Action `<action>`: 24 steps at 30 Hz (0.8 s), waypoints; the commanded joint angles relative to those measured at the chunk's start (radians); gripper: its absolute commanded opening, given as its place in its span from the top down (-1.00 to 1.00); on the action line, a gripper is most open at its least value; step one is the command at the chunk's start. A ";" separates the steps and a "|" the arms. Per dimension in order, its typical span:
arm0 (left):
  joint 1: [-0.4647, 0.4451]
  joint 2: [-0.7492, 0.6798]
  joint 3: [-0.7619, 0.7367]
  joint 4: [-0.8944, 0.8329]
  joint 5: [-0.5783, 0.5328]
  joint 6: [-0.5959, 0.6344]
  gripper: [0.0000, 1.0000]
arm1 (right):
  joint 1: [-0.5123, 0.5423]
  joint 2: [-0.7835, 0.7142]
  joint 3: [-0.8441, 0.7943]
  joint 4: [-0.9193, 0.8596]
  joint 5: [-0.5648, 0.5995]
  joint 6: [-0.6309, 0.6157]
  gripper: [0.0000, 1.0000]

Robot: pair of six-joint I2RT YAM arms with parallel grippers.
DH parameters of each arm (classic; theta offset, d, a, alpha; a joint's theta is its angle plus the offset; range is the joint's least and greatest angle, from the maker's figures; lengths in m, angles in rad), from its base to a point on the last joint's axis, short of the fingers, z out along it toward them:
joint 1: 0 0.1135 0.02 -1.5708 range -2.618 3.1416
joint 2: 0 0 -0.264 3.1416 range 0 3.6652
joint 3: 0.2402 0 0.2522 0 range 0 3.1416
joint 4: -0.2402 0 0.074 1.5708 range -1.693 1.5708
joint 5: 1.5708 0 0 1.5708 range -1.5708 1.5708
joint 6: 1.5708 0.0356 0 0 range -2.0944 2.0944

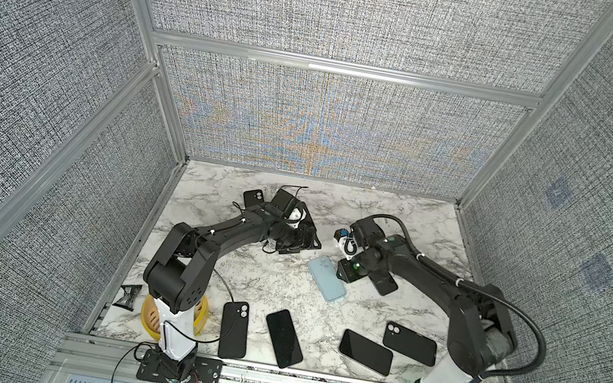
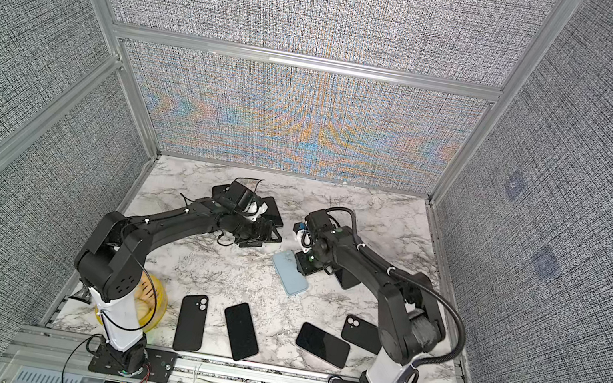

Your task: Put the phone into the phone case

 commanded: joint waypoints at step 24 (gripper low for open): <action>-0.066 0.105 0.073 0.006 0.072 0.039 -0.63 | -0.184 -0.036 -0.035 -0.077 0.249 0.165 -0.29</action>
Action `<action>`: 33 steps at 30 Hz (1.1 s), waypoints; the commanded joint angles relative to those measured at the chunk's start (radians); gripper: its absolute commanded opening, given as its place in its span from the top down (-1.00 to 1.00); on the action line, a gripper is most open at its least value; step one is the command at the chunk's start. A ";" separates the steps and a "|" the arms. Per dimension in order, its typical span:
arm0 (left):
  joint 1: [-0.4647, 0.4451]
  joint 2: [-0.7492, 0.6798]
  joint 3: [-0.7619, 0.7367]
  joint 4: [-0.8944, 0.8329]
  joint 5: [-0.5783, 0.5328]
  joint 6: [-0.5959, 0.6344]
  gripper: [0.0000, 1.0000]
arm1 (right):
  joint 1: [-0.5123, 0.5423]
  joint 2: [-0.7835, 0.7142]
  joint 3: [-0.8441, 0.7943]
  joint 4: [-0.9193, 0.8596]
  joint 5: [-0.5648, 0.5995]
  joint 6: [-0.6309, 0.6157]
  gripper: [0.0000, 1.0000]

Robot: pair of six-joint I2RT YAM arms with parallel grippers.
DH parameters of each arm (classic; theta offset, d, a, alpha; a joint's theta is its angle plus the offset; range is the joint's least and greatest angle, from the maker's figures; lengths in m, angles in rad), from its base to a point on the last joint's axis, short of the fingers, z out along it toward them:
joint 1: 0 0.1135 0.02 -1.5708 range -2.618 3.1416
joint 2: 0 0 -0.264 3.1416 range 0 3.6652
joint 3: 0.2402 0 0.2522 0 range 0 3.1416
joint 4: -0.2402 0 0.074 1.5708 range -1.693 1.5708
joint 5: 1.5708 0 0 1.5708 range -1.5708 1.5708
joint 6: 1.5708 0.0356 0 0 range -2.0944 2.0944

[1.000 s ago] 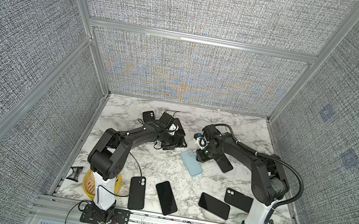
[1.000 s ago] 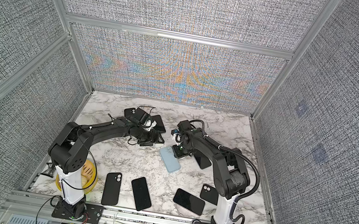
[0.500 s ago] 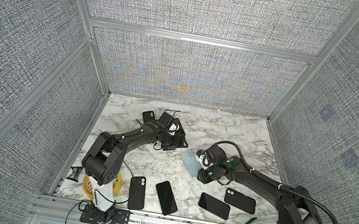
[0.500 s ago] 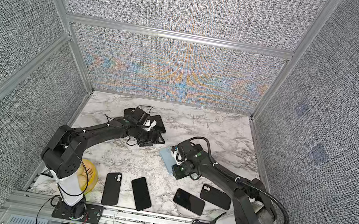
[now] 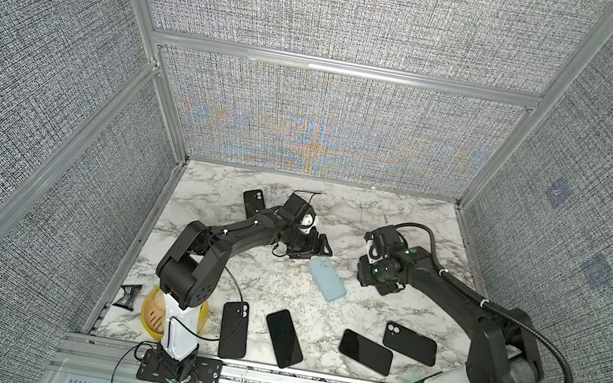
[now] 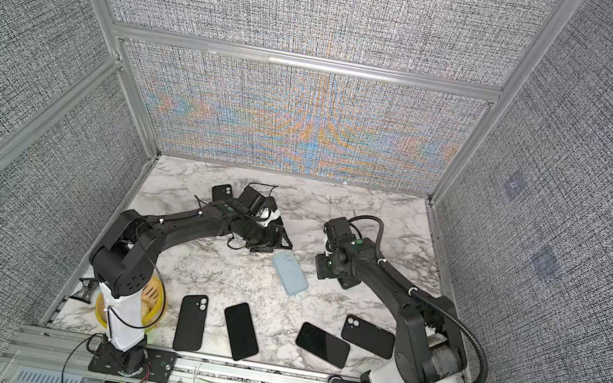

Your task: Put the phone into the phone case

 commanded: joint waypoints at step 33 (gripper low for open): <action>0.000 0.059 0.031 0.014 0.062 0.021 -0.63 | -0.186 0.314 0.152 -0.088 -0.024 -0.123 -0.72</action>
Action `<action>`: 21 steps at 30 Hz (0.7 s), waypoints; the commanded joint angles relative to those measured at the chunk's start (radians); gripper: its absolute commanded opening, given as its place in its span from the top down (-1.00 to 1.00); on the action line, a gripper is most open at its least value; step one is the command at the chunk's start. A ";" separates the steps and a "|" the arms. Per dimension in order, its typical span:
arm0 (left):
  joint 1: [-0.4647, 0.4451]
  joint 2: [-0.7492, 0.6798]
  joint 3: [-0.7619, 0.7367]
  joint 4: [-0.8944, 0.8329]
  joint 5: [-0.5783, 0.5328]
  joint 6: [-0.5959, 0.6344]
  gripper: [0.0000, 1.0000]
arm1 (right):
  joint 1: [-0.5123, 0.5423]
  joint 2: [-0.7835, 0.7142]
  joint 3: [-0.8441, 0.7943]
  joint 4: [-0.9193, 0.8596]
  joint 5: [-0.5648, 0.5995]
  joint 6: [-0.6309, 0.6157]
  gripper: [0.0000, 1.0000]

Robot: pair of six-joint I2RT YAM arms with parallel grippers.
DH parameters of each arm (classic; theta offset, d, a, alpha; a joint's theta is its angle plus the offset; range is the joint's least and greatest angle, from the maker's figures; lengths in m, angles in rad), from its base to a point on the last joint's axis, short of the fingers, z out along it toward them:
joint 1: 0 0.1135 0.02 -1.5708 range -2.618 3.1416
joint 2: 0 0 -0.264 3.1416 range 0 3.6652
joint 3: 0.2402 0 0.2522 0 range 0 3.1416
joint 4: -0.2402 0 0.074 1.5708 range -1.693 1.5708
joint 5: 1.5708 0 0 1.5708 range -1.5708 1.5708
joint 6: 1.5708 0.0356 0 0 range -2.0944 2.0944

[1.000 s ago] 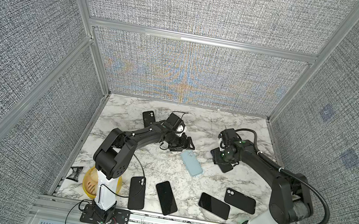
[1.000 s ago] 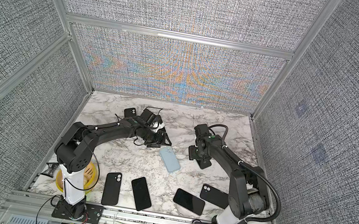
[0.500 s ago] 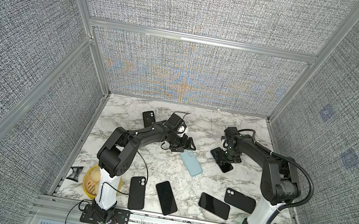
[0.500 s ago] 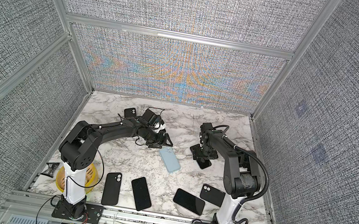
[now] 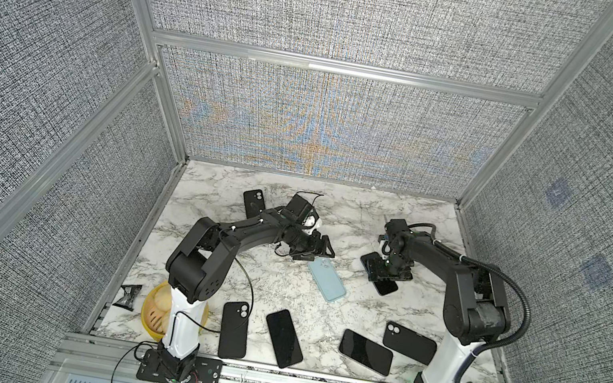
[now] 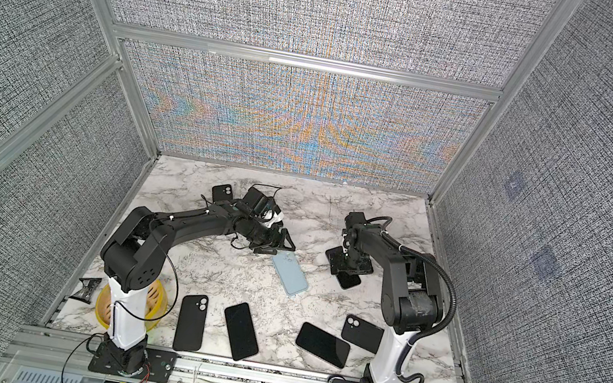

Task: Put the phone into the phone case
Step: 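Grasp the blue-edged black phone with the right gripper and lift it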

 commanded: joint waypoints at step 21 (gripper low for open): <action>0.006 -0.012 0.001 0.014 0.017 0.001 -0.63 | 0.093 -0.015 0.019 -0.012 -0.035 0.055 -0.30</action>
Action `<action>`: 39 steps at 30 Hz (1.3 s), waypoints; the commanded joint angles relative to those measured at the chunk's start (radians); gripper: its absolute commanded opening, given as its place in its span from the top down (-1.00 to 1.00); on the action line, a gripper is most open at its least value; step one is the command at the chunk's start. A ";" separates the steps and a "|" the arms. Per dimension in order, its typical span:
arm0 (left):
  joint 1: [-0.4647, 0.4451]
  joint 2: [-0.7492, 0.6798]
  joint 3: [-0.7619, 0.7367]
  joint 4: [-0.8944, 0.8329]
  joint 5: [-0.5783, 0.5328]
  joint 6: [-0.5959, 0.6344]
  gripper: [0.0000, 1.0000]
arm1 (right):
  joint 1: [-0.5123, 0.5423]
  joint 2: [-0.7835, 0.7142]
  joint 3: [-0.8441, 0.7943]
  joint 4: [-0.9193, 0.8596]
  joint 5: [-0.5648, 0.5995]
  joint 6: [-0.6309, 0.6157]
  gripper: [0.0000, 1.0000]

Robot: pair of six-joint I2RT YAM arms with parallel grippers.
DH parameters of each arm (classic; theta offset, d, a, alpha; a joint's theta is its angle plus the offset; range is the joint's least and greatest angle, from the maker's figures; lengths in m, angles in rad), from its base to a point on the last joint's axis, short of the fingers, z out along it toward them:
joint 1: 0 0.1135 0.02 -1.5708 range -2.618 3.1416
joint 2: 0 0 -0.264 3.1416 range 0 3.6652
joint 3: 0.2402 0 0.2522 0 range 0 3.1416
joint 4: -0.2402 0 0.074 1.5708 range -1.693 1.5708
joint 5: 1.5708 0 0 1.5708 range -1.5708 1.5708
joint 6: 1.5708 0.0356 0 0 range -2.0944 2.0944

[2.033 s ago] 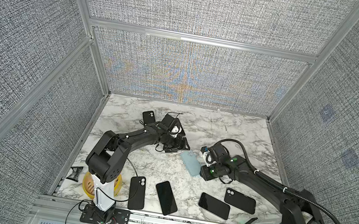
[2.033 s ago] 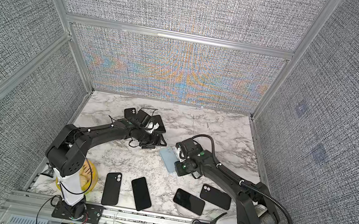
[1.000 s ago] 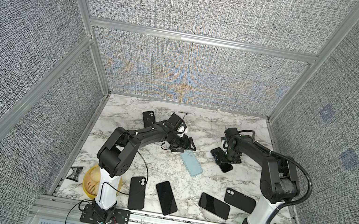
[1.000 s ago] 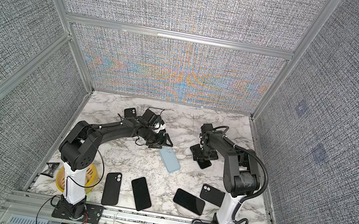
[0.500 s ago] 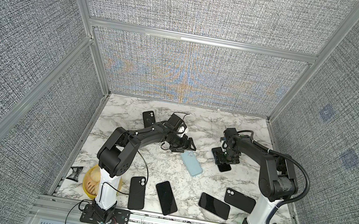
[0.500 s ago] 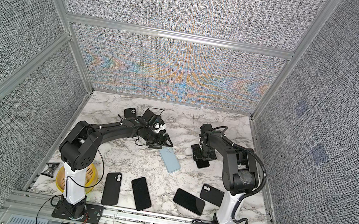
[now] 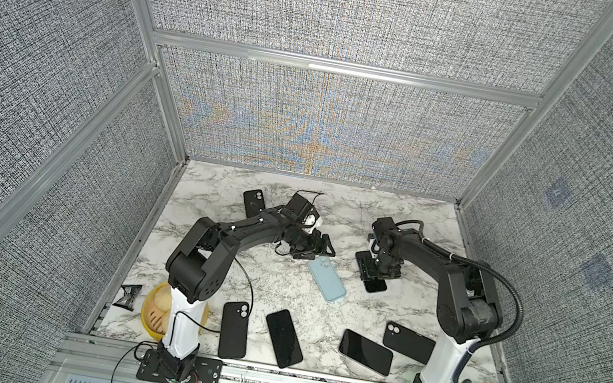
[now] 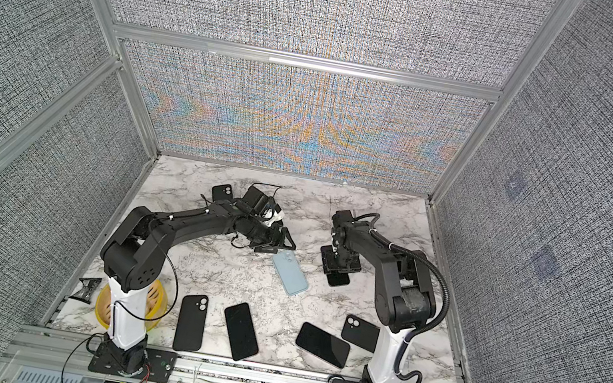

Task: Put the phone into the phone case
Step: 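Grasp the blue-edged black phone with the right gripper and lift it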

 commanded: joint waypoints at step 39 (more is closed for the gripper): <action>0.021 0.134 -0.027 0.443 0.224 -0.201 0.26 | 0.164 -0.240 -0.161 0.203 -0.202 0.018 -0.19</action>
